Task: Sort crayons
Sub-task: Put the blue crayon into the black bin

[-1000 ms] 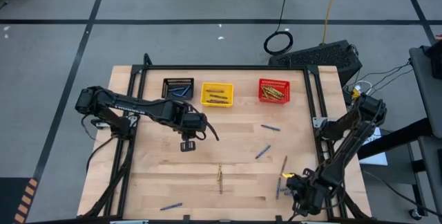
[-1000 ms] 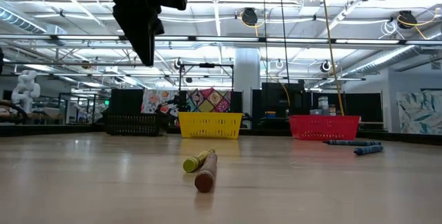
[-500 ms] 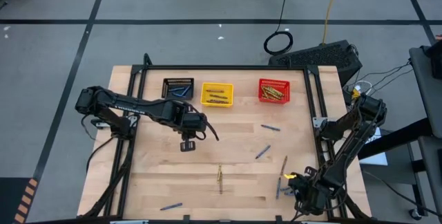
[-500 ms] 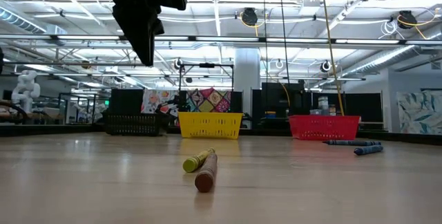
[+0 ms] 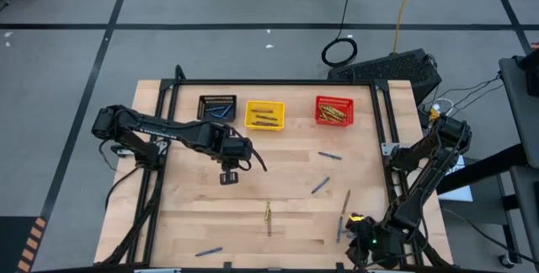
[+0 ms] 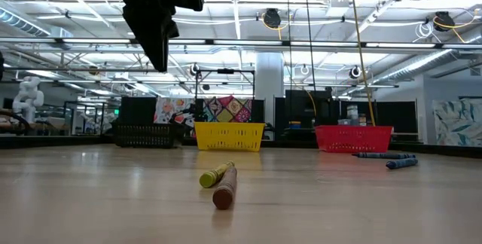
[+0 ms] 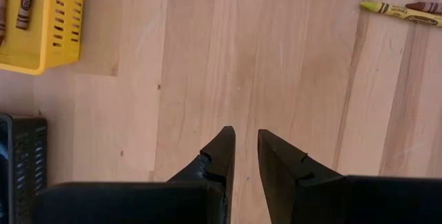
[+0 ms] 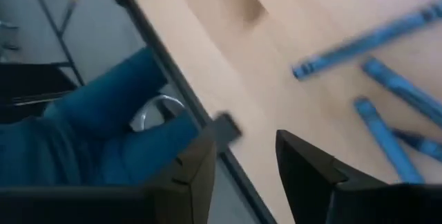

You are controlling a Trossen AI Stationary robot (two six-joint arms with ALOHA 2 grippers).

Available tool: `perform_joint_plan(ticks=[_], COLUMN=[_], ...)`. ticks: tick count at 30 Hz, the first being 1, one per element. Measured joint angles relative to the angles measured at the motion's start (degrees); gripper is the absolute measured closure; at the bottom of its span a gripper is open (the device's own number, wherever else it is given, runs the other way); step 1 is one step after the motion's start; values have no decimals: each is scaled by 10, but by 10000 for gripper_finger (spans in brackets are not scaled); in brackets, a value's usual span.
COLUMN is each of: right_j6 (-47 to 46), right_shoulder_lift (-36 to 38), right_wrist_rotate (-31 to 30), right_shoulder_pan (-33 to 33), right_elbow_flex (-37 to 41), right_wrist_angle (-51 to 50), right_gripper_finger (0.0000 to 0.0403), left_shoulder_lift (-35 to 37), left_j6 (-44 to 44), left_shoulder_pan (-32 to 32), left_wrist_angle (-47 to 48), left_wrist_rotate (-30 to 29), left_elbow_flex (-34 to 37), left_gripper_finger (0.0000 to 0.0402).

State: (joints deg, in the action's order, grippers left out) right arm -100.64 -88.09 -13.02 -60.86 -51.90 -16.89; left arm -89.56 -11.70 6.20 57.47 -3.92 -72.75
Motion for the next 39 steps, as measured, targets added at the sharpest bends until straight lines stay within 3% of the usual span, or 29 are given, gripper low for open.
perform_joint_plan(ticks=[5,10,14,18,23,39], right_j6=[14,25,65,101,82,99], right_shoulder_lift=[-12,-57,-75,-76,-76,-129], right_wrist_rotate=[-30,64,86,84,86,117], right_shoulder_pan=[0,-1,-4,-4,-6,-13], right_elbow_flex=[0,0,-32,-85,-118,-118], right_wrist_angle=[-24,-11,-23,-125,-280,-321], right_gripper_finger=[264,264,264,264,264,264], left_shoulder_lift=[0,0,0,0,0,0], left_j6=[0,0,0,0,0,0], left_shoulder_pan=[0,0,0,0,0,0], left_wrist_angle=[0,0,0,-4,-19,-17], left_wrist_rotate=[0,0,0,0,0,0], left_elbow_flex=[0,0,0,0,0,0], left_gripper_finger=[340,340,340,340,340,340])
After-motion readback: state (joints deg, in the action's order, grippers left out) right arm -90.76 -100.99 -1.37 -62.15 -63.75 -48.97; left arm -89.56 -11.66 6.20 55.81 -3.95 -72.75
